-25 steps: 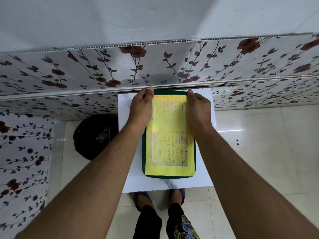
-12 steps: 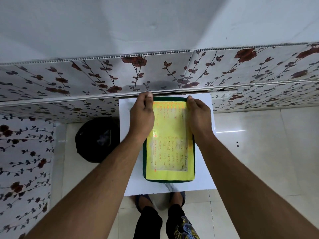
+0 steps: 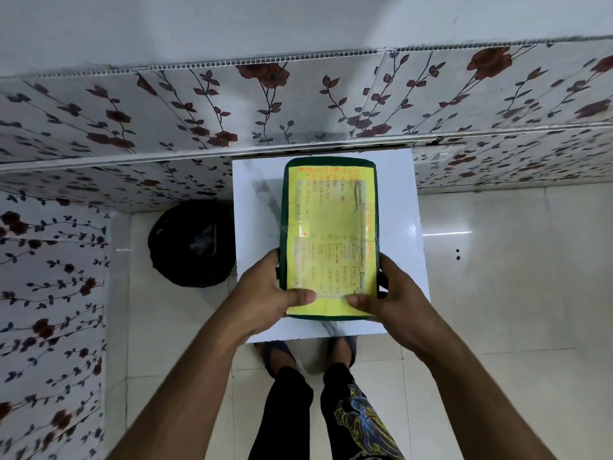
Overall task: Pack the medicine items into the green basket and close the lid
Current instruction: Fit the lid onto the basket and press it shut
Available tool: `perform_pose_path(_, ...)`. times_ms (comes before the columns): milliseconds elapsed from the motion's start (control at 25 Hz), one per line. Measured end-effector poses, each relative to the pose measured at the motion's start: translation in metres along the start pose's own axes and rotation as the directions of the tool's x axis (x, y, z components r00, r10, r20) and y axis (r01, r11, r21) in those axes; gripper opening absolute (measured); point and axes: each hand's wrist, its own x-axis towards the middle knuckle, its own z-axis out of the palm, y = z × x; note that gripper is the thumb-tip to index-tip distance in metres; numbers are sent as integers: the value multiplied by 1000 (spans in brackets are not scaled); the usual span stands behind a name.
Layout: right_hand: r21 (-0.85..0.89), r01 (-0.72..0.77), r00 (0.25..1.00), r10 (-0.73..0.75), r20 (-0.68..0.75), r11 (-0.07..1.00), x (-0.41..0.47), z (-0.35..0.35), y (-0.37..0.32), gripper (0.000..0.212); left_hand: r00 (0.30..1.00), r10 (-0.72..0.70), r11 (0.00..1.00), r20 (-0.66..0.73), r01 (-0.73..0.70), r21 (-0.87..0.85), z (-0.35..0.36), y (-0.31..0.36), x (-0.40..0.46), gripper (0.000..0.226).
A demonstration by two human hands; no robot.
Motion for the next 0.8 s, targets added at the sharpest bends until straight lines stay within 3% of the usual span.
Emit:
perform_pose_path(200,19,27,997,-26,-71,999,-2,9,9,61,995,48,999,-85,-49,-7,5,-7,-5,56)
perform_pose_path(360,159,28,999,-23,-33,987,-8,5,18,65,998,37,994,-46,-42,-102,5,-22,-21,54)
perform_pose_path(600,-35,96,994,-98,-42,995,-8,7,28,56,993,89,995,-78,-86,41,8,-25,-20,55)
perform_pose_path(800,-79,76,993,-82,-83,994,-12,12,26,54,985,99,985,-138,-78,152,15,-23,-26,47)
